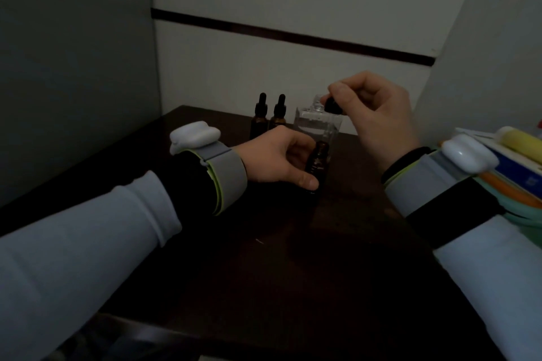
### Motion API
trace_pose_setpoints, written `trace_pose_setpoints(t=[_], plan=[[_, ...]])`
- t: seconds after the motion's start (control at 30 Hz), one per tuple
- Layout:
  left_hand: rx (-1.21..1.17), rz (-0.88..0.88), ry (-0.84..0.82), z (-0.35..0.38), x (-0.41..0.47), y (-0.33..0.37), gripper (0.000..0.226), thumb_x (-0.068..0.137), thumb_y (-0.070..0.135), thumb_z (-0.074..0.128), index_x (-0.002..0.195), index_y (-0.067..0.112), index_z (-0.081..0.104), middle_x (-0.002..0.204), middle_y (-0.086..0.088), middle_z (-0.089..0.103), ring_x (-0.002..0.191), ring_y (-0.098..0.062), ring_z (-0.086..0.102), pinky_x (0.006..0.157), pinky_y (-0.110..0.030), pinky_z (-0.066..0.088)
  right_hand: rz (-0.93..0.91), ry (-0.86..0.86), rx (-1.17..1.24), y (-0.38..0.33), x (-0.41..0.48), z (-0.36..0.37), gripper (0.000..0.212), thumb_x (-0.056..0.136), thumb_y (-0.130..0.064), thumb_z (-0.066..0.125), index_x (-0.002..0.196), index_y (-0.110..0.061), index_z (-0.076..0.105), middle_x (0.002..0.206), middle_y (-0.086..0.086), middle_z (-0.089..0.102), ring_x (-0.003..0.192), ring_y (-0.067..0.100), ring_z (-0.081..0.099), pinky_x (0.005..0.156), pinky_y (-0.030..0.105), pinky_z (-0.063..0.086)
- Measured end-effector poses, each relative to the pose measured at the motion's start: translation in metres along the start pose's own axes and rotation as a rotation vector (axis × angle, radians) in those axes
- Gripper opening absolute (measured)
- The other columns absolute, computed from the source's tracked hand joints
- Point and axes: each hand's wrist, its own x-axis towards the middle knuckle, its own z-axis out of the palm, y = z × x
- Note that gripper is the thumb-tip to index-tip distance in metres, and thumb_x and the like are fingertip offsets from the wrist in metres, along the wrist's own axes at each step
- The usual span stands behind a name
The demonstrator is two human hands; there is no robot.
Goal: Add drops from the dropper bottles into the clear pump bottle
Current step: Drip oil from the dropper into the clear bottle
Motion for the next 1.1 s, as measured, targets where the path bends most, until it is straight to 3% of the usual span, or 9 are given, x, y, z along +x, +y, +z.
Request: trace_pose_setpoints(t=[0.3,0.47,0.63,0.9,1.03,1.1], plan=[[-0.093,-0.011,0.010,0.000,-0.001,-0.001,0.042,0.072,0.004,0.076,0.108,0.010,0.055,0.113,-0.018,0.065,0.103,-0.027,0.064,0.095,-0.037,0.051,-0.014,-0.010,-0.002,-0.003,0.000,0.000,0.013,0.089,-0.009,0.061,0.078,-0.015,0.062,0.065,-0.012,0.069,0.069,0.003,0.066,0.069,0.017,0.051],[-0.337,0.034,0.036,-0.006,-0.005,0.004,0.039,0.085,-0.007,0.057,0.118,0.013,0.054,0.104,-0.003,0.066,0.094,-0.010,0.065,0.082,-0.022,0.054,0.022,0.287,0.174,-0.008,0.009,-0.006,0.011,0.093,-0.017,0.056,0.083,-0.019,0.060,0.073,-0.010,0.071,0.077,0.006,0.066,0.064,0.018,0.049],[-0.503,0.119,0.081,-0.014,-0.011,0.010,0.044,0.090,-0.011,0.043,0.116,0.022,0.057,0.110,-0.001,0.067,0.107,-0.010,0.063,0.092,-0.026,0.052,0.080,0.505,0.375,-0.010,0.016,-0.019,0.010,0.096,-0.018,0.051,0.089,-0.017,0.058,0.086,0.003,0.067,0.079,0.013,0.062,0.061,0.021,0.048],[-0.753,0.305,0.214,-0.032,-0.015,0.016,0.040,0.094,-0.005,0.040,0.122,0.020,0.054,0.108,0.000,0.068,0.106,-0.015,0.064,0.096,-0.036,0.050,0.139,0.280,0.158,-0.006,0.005,-0.001,0.013,0.093,-0.016,0.055,0.082,-0.019,0.059,0.069,-0.009,0.069,0.069,0.001,0.065,0.054,0.016,0.047],[-0.808,0.296,0.190,-0.033,-0.016,0.017,0.029,0.088,0.015,0.053,0.117,0.018,0.057,0.100,0.000,0.070,0.094,-0.015,0.067,0.086,-0.032,0.055,0.117,0.180,0.107,-0.004,-0.001,0.003,0.010,0.093,-0.015,0.056,0.083,-0.018,0.059,0.077,-0.004,0.067,0.069,-0.001,0.065,0.054,0.014,0.048],[-0.816,0.285,0.184,-0.030,-0.015,0.016,0.027,0.084,0.014,0.062,0.111,0.016,0.059,0.096,-0.002,0.071,0.090,-0.015,0.068,0.083,-0.032,0.056,0.110,0.165,0.095,-0.003,-0.002,0.003,0.009,0.092,-0.014,0.056,0.084,-0.017,0.059,0.078,-0.002,0.067,0.069,-0.002,0.064,0.054,0.014,0.048]])
